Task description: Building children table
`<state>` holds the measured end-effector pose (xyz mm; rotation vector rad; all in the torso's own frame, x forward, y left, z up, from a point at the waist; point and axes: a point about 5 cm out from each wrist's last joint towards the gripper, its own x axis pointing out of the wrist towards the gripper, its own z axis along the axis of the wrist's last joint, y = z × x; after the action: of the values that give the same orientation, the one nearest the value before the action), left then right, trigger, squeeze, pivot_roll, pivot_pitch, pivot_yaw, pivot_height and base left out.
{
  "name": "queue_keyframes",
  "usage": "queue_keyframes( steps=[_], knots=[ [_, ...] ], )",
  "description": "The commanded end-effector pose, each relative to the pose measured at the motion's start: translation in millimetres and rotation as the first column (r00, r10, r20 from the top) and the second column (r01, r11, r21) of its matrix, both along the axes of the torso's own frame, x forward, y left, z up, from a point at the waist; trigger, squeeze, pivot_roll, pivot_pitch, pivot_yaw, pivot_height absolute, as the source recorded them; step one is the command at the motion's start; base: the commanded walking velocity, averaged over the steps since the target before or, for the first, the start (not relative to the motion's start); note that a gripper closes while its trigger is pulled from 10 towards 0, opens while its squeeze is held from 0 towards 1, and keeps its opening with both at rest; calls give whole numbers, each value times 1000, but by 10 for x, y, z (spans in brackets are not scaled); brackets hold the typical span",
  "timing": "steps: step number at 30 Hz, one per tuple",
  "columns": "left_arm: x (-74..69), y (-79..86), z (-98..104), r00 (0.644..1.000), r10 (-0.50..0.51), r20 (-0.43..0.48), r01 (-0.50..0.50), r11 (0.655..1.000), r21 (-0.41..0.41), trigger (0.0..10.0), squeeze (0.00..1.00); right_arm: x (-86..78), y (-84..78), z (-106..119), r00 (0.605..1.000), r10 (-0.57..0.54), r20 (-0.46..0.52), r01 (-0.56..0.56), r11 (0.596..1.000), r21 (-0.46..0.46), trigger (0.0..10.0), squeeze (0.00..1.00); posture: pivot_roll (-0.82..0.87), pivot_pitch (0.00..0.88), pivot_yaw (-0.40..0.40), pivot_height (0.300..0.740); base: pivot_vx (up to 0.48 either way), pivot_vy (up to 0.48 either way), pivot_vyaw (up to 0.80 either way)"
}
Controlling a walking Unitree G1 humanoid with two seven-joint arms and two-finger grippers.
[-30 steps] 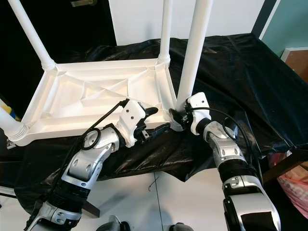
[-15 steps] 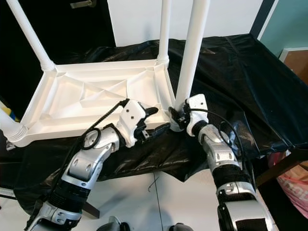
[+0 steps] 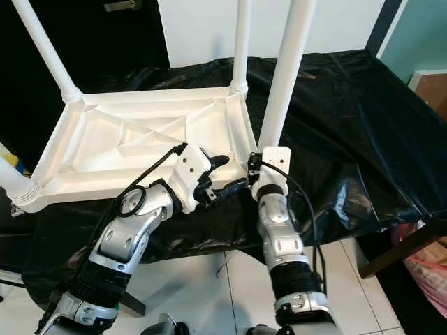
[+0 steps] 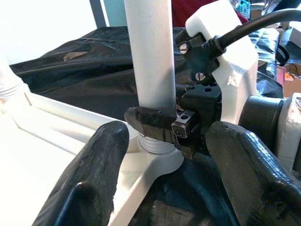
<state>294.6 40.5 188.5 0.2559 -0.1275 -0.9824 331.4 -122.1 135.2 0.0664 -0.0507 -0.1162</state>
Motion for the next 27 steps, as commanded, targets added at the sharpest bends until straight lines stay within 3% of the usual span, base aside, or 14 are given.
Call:
queue_keyframes(
  steps=[1, 14, 15, 21, 27],
  knots=[
    [26, -8, 18, 999, 50, 0, -50, 999, -17, 10000, 0, -70, -37, -236, 993, -30, -112, 31, 1000, 3, 10000, 0, -29, 84, 10, 740, 0, 0, 0],
    [26, 17, 14, 998, 64, -1, -64, 998, -19, 10000, 0, -96, 13, -132, 997, -20, -71, 18, 1000, -20, 10000, 0, -22, 87, 2, 740, 0, 0, 0],
    [27, 19, 14, 998, 65, -1, -65, 998, -19, 10000, 0, -97, 5, -108, 998, -20, -59, 19, 1000, -17, 10000, 1000, -22, 87, 2, 740, 0, 0, 0],
    [29, 21, 13, 998, 67, -1, -67, 998, -21, 10000, 0, -103, -10, -19, 999, 35, 2, -35, 999, 3, 10000, 1000, -23, 85, -1, 740, 0, 0, 0],
    [38, 21, 16, 998, 67, 2, -67, 997, -22, 10000, 0, -140, -145, 94, 962, 257, 90, -257, 966, -16, 10000, 1000, -29, 84, 2, 740, 0, 0, 0]
  ],
)
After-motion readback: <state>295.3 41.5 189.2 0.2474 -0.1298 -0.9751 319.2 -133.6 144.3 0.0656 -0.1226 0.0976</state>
